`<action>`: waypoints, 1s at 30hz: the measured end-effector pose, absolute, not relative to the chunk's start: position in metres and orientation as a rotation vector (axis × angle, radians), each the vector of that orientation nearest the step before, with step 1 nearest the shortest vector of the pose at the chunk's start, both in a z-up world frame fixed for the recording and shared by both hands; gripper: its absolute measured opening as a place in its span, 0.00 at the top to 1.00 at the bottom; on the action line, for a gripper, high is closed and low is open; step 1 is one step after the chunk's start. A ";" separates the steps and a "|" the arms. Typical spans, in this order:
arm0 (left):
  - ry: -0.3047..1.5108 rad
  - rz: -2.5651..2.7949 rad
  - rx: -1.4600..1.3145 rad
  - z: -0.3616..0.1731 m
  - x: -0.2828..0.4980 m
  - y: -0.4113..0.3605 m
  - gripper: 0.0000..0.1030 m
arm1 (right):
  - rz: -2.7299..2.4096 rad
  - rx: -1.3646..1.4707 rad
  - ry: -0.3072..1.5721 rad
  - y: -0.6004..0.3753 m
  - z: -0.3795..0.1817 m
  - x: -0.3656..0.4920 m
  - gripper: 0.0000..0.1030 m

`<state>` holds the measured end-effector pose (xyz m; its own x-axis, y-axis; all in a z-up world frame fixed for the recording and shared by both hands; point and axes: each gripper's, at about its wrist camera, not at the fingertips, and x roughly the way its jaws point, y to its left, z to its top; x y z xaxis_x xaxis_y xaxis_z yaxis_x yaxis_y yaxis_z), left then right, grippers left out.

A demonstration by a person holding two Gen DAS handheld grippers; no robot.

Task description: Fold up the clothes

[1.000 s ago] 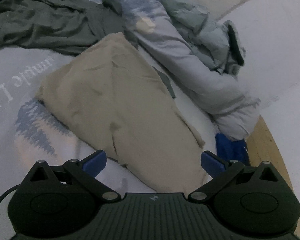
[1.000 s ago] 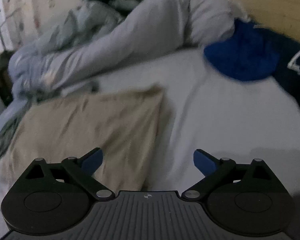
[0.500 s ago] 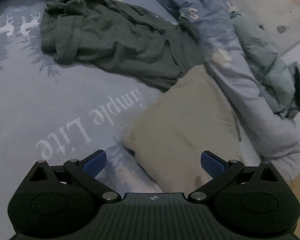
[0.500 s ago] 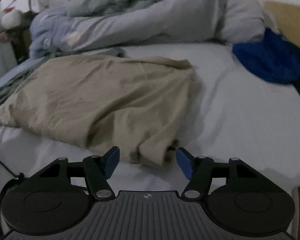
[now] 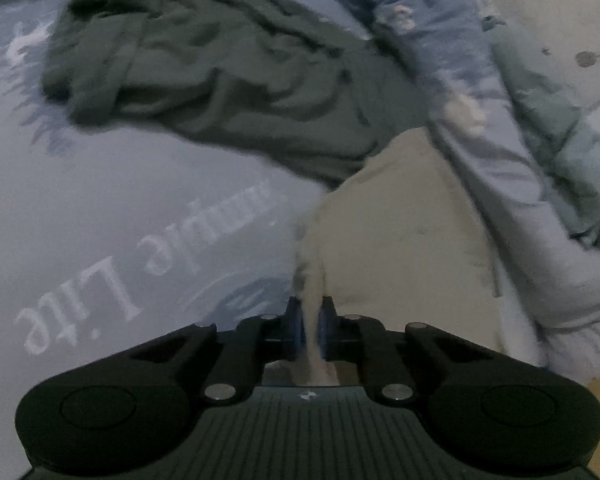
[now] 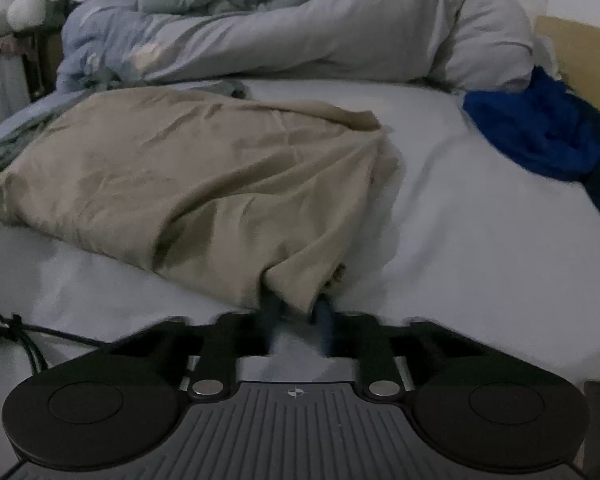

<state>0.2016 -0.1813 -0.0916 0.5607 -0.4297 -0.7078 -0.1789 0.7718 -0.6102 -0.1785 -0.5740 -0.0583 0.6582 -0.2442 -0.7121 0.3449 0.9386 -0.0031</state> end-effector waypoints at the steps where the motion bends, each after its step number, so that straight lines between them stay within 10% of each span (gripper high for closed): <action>1: 0.967 -0.176 -0.699 -0.088 0.202 -0.180 0.90 | -0.335 0.138 0.787 -0.576 -0.058 -0.182 0.92; 14: 0.945 -0.190 -0.747 -0.095 0.203 -0.154 0.87 | -0.381 0.169 0.843 -0.610 -0.043 -0.210 0.94; 19: 0.966 -0.260 -0.796 -0.108 0.201 -0.137 0.39 | -0.374 0.120 0.878 -0.602 -0.048 -0.213 0.93; 24: 0.972 -0.371 -0.828 -0.111 0.207 -0.137 0.14 | -0.325 0.265 0.827 -0.613 -0.041 -0.232 0.83; 30: 0.974 -0.410 -0.801 -0.113 0.223 -0.156 0.06 | -0.290 0.654 0.758 -0.639 -0.054 -0.253 0.55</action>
<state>0.2227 -0.1564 -0.1125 0.5189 -0.6358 -0.5713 -0.0364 0.6513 -0.7579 -0.2533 -0.6387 -0.0536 0.6995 -0.0143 -0.7144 0.4666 0.7664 0.4415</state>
